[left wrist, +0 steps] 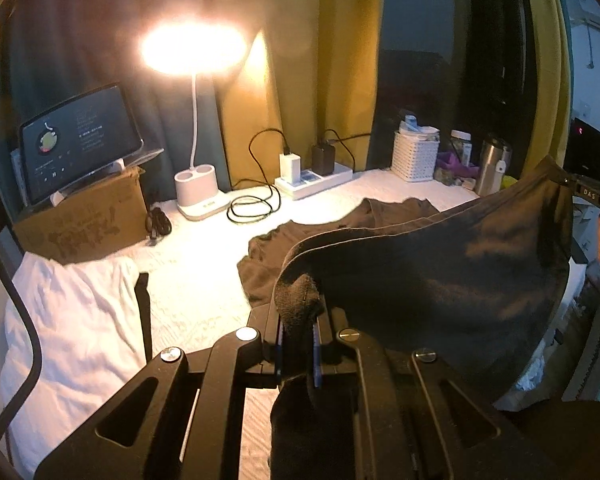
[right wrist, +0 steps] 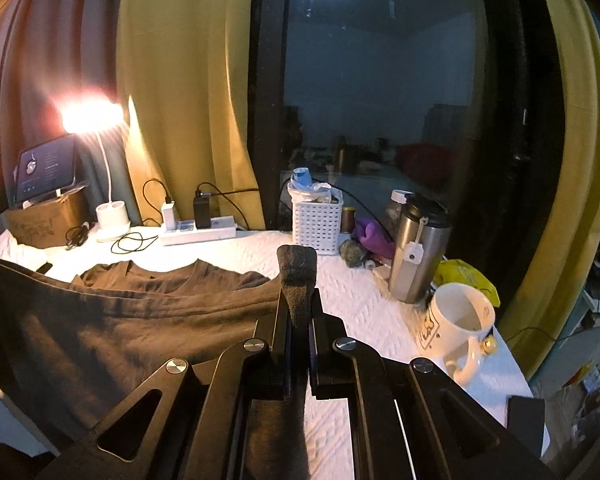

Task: Fold small clothes
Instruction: 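Grasp the hem with the left gripper and lift it toward the collar while the right gripper grasps the hem, then lay the held hem over the collar and open both grippers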

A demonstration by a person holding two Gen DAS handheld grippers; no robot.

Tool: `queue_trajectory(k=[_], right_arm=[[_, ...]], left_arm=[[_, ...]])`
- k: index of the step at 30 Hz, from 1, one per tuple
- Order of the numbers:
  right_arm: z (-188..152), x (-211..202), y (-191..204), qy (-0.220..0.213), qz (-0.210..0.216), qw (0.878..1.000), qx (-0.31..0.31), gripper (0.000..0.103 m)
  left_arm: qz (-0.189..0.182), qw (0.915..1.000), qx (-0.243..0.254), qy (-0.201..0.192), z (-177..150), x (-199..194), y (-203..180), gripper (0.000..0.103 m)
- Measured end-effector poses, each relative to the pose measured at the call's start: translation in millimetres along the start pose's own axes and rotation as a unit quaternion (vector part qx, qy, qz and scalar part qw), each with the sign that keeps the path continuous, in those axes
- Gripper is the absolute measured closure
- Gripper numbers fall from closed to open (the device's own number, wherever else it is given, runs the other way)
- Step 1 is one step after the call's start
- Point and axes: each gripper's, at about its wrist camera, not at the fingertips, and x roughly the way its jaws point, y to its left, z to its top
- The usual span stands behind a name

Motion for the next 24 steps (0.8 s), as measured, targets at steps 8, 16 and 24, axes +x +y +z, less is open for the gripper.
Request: queue_trajectory(k=[8, 16, 24], right_arm=[[18, 39, -4, 0.008, 0.001, 1.000, 0.005, 0.097], [29, 90, -8, 0.030, 0.005, 1.000, 0.009, 0.097], [32, 148, -7, 0.058, 0.015, 0.998, 0.012, 0.097]], left_arm=[[0.005, 0.9999, 0.011, -0.011, 26, 34, 11, 0.094], [0.016, 0.9998, 0.010, 0.006, 45, 76, 28, 0.094], [0.025, 0.9990, 0.003, 0.037, 55, 123, 45, 0.094]])
